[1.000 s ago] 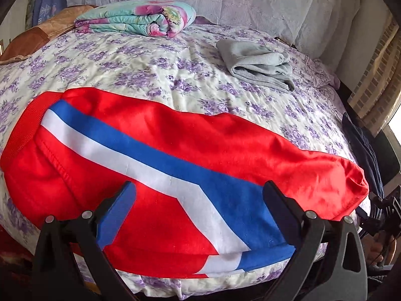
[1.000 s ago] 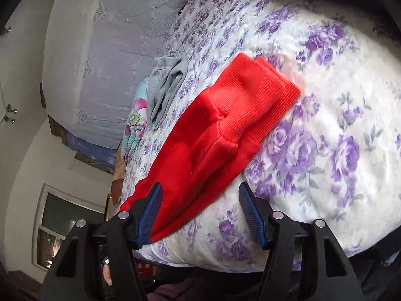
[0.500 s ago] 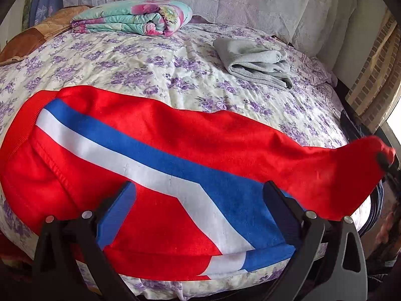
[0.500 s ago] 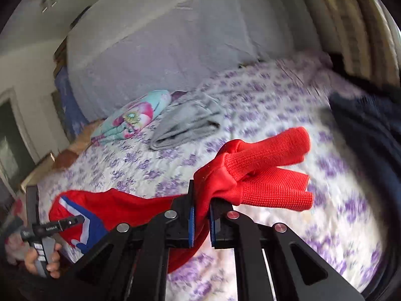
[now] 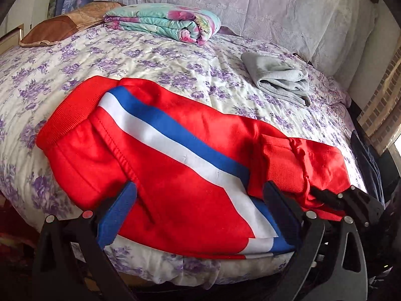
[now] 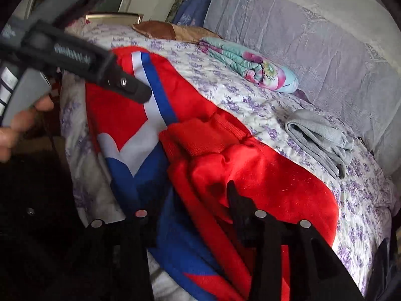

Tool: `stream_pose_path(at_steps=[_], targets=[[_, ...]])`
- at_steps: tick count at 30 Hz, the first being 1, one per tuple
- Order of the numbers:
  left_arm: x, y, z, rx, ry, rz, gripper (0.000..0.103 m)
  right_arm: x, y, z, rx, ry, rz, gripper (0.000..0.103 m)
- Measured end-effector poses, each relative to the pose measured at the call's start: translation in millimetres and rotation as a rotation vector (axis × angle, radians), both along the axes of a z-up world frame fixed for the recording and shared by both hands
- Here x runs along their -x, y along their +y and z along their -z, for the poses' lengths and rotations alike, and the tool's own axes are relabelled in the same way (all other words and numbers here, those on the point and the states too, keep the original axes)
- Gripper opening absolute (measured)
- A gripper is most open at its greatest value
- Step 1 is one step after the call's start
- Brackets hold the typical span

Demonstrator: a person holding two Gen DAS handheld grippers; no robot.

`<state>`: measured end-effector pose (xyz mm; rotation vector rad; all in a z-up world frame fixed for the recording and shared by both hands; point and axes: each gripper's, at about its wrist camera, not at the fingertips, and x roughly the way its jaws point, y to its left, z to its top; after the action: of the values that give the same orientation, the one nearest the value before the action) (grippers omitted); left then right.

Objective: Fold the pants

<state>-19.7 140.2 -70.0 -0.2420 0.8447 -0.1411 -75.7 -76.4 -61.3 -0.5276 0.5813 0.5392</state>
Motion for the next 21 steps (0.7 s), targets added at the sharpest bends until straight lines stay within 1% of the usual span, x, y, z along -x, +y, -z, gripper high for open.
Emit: stream_pose_path(at_steps=[3, 4, 6, 8, 11, 13, 14, 15, 17, 18, 20, 21], targets=[[-1, -1, 1, -0.006, -0.001, 0.0, 0.098, 6, -22, -29, -0.137, 0.033, -0.029, 0.044], [-2, 0, 1, -0.004, -0.001, 0.0, 0.098, 4, -27, -32, -0.157, 0.043, -0.026, 0.044], [-2, 1, 1, 0.003, 0.0, -0.004, 0.098, -1, -27, -35, -0.137, 0.05, -0.024, 0.044], [-1, 3, 1, 0.021, 0.003, -0.006, 0.098, -8, -21, -29, -0.089, 0.051, -0.031, 0.044], [4, 8, -3, 0.058, 0.011, -0.006, 0.098, -13, -7, -15, -0.044, 0.1, -0.078, 0.043], [12, 12, -10, 0.071, 0.003, -0.012, 0.098, -16, 0, -2, 0.005, 0.129, -0.074, 0.043], [17, 16, -14, 0.076, -0.005, -0.019, 0.098, -19, 0, 3, 0.014, 0.16, -0.07, 0.044], [23, 20, -18, 0.075, -0.015, -0.03, 0.098, -17, -1, 5, 0.004, 0.16, -0.071, 0.043], [32, 34, -26, 0.085, -0.023, -0.06, 0.098, -11, -9, -1, -0.037, 0.129, -0.064, 0.043], [35, 44, -26, 0.098, -0.013, -0.085, 0.098, -6, -15, -10, -0.083, 0.106, -0.065, 0.044], [35, 66, -20, 0.143, 0.029, -0.136, 0.098, 5, -31, -24, -0.186, 0.075, -0.07, 0.051], [33, 78, -12, 0.172, 0.06, -0.166, 0.098, 9, -39, -30, -0.238, 0.066, -0.062, 0.057]])
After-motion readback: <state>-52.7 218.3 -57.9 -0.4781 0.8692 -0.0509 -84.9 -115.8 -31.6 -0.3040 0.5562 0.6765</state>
